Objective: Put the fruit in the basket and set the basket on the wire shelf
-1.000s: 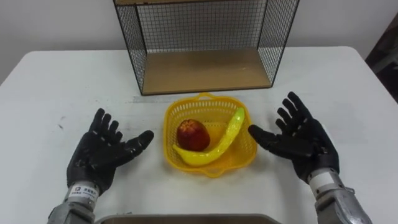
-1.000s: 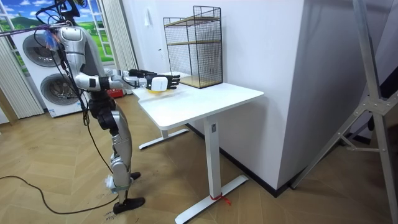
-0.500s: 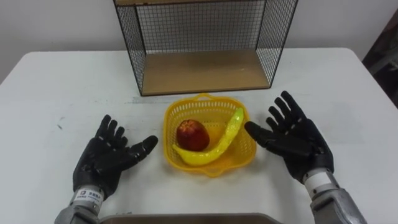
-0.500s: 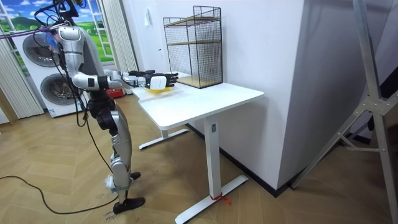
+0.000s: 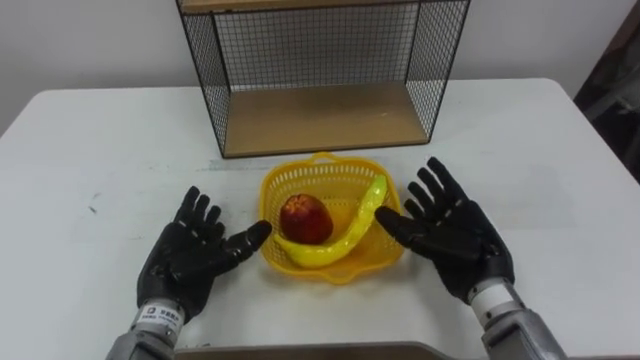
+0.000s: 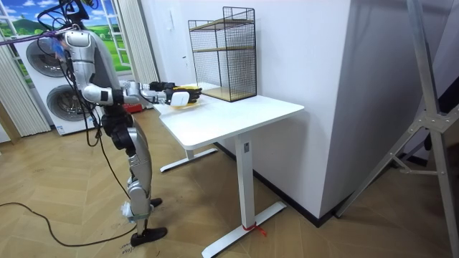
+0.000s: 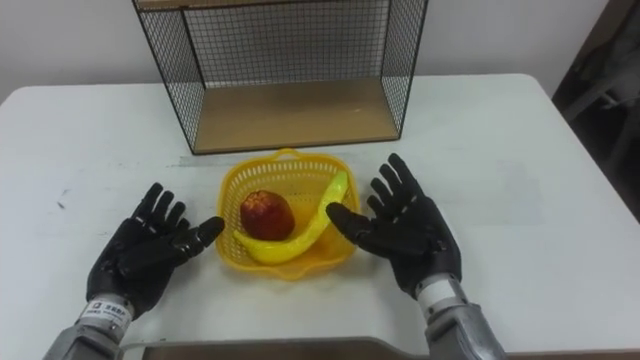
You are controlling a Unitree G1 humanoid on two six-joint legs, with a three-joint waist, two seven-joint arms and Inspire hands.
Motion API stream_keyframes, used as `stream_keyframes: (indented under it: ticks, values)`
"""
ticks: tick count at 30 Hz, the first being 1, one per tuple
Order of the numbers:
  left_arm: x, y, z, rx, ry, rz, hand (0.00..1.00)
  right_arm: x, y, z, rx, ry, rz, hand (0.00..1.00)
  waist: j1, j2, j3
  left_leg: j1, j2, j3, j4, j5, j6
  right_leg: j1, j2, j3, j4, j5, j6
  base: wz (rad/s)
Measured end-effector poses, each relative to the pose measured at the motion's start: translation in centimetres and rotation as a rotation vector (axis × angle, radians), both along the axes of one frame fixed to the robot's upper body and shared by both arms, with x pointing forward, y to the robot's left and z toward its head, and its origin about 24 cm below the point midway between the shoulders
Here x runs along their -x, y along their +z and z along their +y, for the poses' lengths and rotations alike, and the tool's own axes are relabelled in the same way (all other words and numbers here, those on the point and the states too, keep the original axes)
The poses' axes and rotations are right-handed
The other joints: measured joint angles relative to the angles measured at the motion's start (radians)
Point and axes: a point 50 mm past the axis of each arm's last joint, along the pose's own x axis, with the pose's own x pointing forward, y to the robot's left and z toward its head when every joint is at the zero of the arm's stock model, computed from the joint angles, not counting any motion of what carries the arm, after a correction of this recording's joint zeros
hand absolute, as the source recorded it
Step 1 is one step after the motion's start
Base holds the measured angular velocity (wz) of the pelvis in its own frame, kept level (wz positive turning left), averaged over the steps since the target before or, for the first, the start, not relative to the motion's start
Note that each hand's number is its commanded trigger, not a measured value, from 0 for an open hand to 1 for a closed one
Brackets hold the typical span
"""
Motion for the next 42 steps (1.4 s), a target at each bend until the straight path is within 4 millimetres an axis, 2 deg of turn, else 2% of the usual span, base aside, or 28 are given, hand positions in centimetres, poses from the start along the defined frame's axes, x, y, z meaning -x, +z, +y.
stream_keyframes:
  ticks: [6, 10, 13, 23, 28, 35, 42]
  values:
    - [-0.1, 0.1, -0.1, 0.001, -0.003, -0.008, 0.0, 0.1, -0.6, 0.6, -0.007, 0.031, 0.021, 0.0, 0.001, -0.01, -0.0001, 0.005, 0.001, 0.009, -0.003, 0.0, 0.0, 0.0, 0.0, 0.008, 0.001, 0.0, 0.0, -0.04]
    - [-0.5, 0.4, -0.2, 0.001, -0.009, -0.023, 0.0, 0.3, -1.0, 0.8, -0.013, 0.041, 0.036, 0.0, 0.001, -0.017, 0.0042, 0.003, 0.002, 0.014, -0.003, 0.0, 0.0, -0.001, 0.001, 0.014, 0.003, 0.0, 0.0, -0.03]
    - [-1.0, 0.6, -0.6, 0.001, -0.025, -0.038, 0.0, 0.2, -1.4, 0.9, -0.021, 0.05, 0.046, 0.0, -0.002, -0.021, 0.0033, -0.002, 0.004, 0.015, -0.003, 0.0, 0.0, -0.002, 0.003, 0.015, 0.003, 0.001, -0.001, 0.0]
    - [-1.6, 1.0, -2.0, 0.014, -0.087, -0.058, 0.0, -0.1, -1.6, 1.4, -0.042, 0.053, 0.04, 0.0, -0.021, -0.017, 0.0022, -0.004, 0.009, 0.024, -0.009, 0.0, -0.001, -0.012, 0.008, 0.024, 0.001, 0.003, -0.003, -0.01]
    - [-1.6, 1.0, -2.2, 0.017, -0.097, -0.06, 0.0, -0.1, -1.5, 1.5, -0.042, 0.057, 0.037, 0.0, -0.023, -0.015, 0.002, -0.004, 0.009, 0.024, -0.009, 0.0, -0.001, -0.013, 0.008, 0.023, 0.002, 0.003, -0.003, 0.0]
    - [-1.5, 1.1, -4.0, 0.043, -0.182, -0.075, 0.0, -0.1, -1.7, 2.2, -0.044, 0.081, 0.035, 0.0, -0.023, -0.013, 0.0037, 0.007, 0.01, 0.023, -0.013, 0.0, -0.001, -0.001, 0.008, 0.022, 0.001, 0.004, -0.003, 0.0]
    - [-1.4, 1.2, -4.4, 0.045, -0.216, -0.091, 0.0, -0.1, -1.8, 2.4, -0.037, 0.088, 0.028, 0.0, -0.024, -0.016, 0.0048, 0.005, 0.01, 0.023, -0.011, 0.0, -0.001, -0.003, 0.008, 0.022, 0.002, 0.004, -0.003, 0.0]
